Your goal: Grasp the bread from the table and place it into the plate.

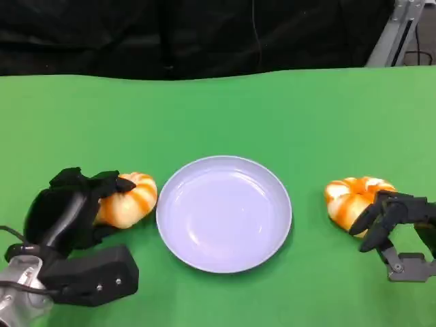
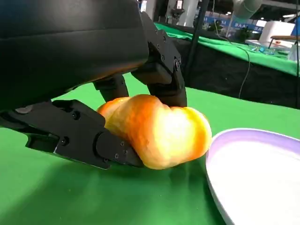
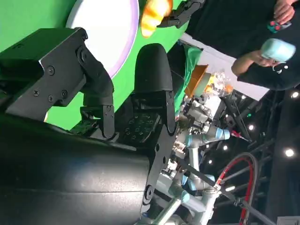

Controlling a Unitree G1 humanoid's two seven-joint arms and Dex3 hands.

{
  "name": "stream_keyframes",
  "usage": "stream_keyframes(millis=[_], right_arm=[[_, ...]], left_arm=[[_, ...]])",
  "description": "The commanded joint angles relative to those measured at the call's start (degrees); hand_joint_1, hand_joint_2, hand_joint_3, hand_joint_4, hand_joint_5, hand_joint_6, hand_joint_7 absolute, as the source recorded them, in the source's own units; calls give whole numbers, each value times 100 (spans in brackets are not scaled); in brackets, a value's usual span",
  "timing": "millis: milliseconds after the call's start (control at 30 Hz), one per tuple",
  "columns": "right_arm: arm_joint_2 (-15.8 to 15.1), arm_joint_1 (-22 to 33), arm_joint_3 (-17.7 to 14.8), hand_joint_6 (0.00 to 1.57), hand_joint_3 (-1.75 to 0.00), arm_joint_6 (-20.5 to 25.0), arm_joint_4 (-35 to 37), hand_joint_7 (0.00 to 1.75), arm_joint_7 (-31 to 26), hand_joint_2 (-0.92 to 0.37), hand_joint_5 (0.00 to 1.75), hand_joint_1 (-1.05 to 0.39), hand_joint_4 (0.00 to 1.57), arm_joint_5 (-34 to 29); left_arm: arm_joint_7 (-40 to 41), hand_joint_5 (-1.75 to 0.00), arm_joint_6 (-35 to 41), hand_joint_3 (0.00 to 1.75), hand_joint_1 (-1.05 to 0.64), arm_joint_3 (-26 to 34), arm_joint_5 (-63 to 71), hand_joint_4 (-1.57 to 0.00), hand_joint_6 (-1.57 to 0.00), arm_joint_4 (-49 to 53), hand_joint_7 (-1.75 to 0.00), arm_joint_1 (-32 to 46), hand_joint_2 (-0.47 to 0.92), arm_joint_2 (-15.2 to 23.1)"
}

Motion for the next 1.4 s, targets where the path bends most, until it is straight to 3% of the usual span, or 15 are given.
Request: stream_keyframes(millis=[33,233,500,633,867,1033,1400], right_arm=[[-82,-7,-3,105,-110,-13,-8,97,38,-53,119,23,103,130],[-91,-31,-11,104,-111,-53,53,98,75,-52,121,22,102,138],[-91,-34,-15,104,-111,-61,58,98,76,-52,122,21,101,131],[-61,-54,-25,104,-112,-112,65,98,21,-51,121,22,102,81],[-63,-59,-21,105,-113,-128,80,98,16,-51,121,22,103,80],[-55,-47,-7,105,-113,-102,73,98,35,-52,122,24,103,112],[-48,-21,4,104,-115,-82,26,97,-28,-51,122,22,102,49]], left_arm=[[107,-138,25,28,-10,95,16,-37,-55,-372,-94,164,92,218],[106,-142,32,29,-10,148,92,-35,-52,-1253,-96,498,92,310],[13,-142,137,30,-11,191,89,-34,-51,-1484,-97,602,92,323],[-414,-140,216,29,-13,255,28,-35,-52,-2499,-97,919,92,319],[-611,-139,353,29,-13,368,36,-36,-52,-2766,-96,1051,92,294],[-759,-138,176,29,-9,102,154,-40,-55,-2999,-96,900,92,-32],[-1084,-142,97,24,-7,-84,264,-41,-56,-2874,-100,673,92,-312]])
